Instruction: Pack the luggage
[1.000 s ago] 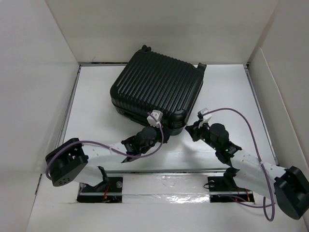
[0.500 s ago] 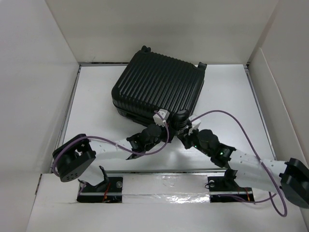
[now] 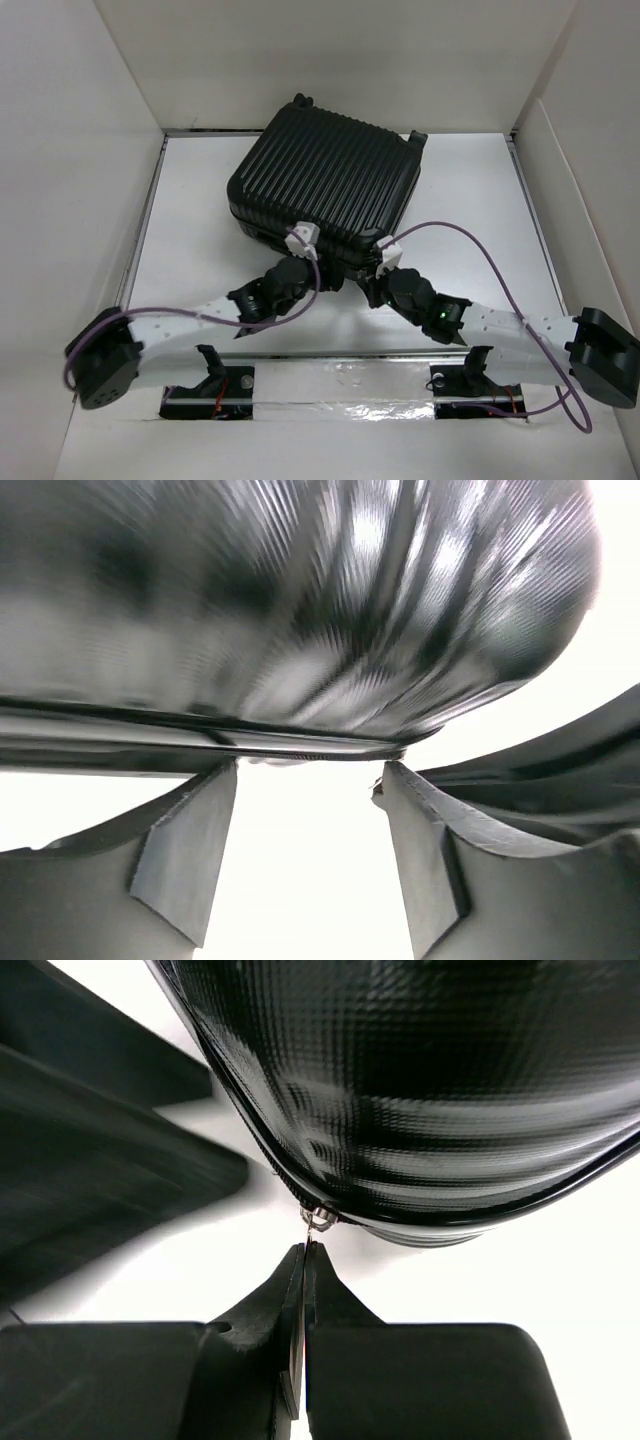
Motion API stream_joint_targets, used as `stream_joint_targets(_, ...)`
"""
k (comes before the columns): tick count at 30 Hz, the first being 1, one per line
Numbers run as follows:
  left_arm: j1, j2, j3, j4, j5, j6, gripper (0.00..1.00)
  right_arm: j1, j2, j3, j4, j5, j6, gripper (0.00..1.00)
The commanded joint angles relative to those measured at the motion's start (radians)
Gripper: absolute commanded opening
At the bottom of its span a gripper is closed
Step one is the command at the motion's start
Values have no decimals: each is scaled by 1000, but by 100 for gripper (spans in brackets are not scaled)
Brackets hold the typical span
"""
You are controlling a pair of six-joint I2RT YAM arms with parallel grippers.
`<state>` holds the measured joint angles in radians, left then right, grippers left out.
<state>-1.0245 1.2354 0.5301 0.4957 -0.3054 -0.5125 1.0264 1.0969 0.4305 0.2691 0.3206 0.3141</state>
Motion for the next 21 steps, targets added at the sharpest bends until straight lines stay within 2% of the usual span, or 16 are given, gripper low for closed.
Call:
stream_joint_targets(1, 35, -255, -12, -127, -132, -47, 59, 38, -25, 22, 68, -90, 17, 0)
stream_joint_targets(4, 111, -422, 42, -282, -192, -86, 59, 38, -19, 16, 78, -104, 19, 0)
stream_joint_targets(6, 254, -480, 86, -292, -172, -96, 57, 38, -9, 8, 84, -101, 20, 0)
stream_joint_targets(7, 365, -481, 109, -260, -140, -106, 55, 38, -11, -1, 93, -97, 20, 0)
stream_joint_targets(8, 366, -481, 110, -259, -118, -127, 54, 38, -11, -6, 99, -95, 20, 0)
stream_joint_targets(9, 497, -453, 120, -209, -82, -151, 53, 29, -15, -10, 102, -95, 22, 0)
stream_joint_targets(10, 573, -430, 123, -177, -25, -176, 52, 29, -17, -13, 110, -97, 19, 0)
stream_joint_targets(11, 649, -406, 128, -152, 94, -249, 51, 29, -20, -13, 108, -100, 17, 0)
stream_joint_targets(12, 805, -351, 131, -111, 159, -291, 50, 29, -25, -13, 104, -104, 14, 0)
stream_joint_targets(14, 941, -291, 130, -53, 358, -357, 50, 29, -34, -15, 99, -110, 2, 0)
stream_joint_targets(16, 1065, -188, 177, -48, 406, -418, 49, 29, -42, -15, 91, -114, -6, 0)
stream_joint_targets(17, 1093, -153, 194, -46, 449, -428, 49, 18, -43, -22, 94, -112, -4, 0)
stream_joint_targets(21, 1127, 57, 316, -95, 456, -413, 49, 18, -63, -41, 114, -120, -1, 0)
